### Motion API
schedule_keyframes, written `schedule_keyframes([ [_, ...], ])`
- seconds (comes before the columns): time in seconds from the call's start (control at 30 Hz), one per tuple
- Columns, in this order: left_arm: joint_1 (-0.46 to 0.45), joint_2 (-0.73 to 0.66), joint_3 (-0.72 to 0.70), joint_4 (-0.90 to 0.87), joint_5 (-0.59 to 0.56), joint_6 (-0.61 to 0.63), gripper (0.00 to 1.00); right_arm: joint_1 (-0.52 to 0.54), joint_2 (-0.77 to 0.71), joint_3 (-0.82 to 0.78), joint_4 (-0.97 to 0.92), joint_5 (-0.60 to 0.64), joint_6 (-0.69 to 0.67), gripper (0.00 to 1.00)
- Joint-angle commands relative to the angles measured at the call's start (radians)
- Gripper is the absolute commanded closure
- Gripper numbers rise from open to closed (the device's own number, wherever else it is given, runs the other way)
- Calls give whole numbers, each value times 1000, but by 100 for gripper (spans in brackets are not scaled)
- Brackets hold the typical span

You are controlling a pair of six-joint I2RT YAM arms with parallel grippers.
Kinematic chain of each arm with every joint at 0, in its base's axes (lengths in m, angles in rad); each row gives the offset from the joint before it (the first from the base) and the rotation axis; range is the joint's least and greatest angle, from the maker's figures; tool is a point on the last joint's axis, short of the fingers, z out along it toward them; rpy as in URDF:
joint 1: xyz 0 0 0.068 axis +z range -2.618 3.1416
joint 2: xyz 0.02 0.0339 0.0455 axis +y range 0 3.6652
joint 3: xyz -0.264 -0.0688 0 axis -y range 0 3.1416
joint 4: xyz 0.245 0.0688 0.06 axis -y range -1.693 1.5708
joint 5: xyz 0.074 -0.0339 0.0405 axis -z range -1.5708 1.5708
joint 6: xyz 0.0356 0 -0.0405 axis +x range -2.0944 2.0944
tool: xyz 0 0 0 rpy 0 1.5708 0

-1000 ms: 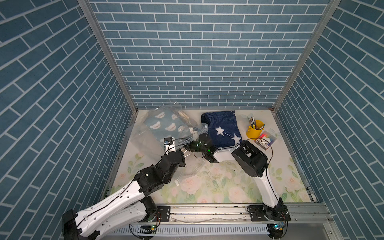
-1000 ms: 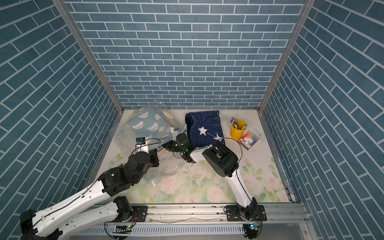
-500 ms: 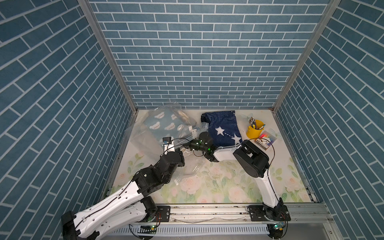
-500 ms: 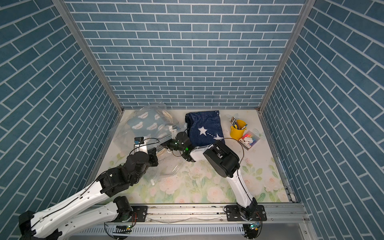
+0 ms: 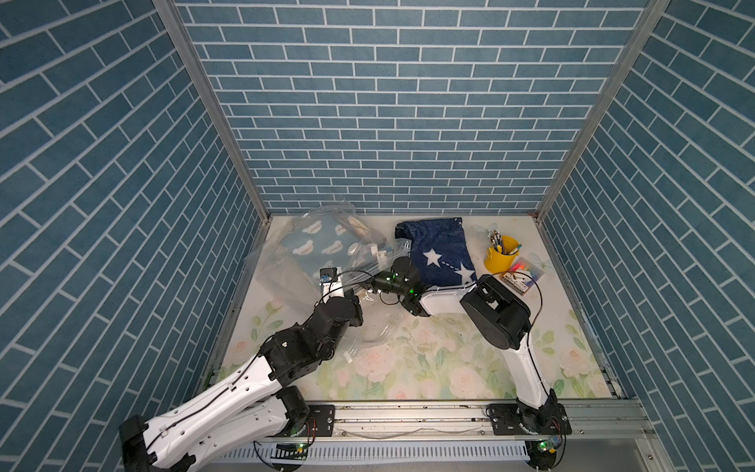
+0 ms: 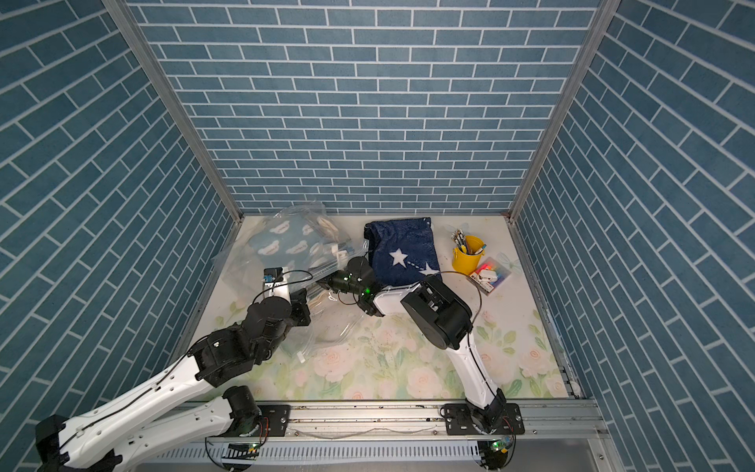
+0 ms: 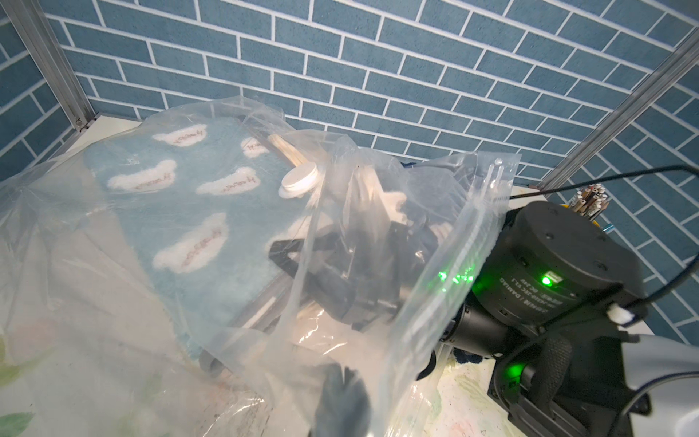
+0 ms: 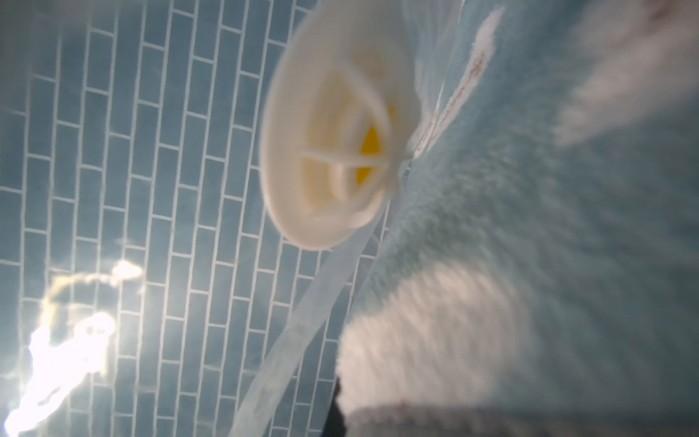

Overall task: Take the blanket out of the vacuum bag
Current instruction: Take out the blanket from the vacuum bag.

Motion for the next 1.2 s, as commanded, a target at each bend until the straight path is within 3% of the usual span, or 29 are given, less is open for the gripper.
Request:
schedule_keyframes([
  [0.0,2,-9,37,5,-26,13,99,-22,-49,-6,94,-7,30,100],
  [0.17,2,9,38,18,-15,10,99,-16,-50,-45,103,8,20,99],
  [0.23,2,13,33,26,-10,10,99,-16,-45,-81,124,45,22,78],
  [0.3,2,16,30,30,-6,8,99,-16,-31,-93,145,70,29,63],
  [0.4,2,17,26,35,2,5,100,-12,-16,-94,182,110,39,52],
  [0.63,2,2,21,45,11,0,100,4,38,-25,89,205,29,45],
  [0.8,3,-1,10,49,13,0,100,20,58,32,-1,265,21,49],
  [1.07,2,0,24,53,10,8,100,21,58,62,-73,294,-8,100],
  [1.17,2,13,23,65,12,10,100,28,35,37,-56,280,-20,100],
])
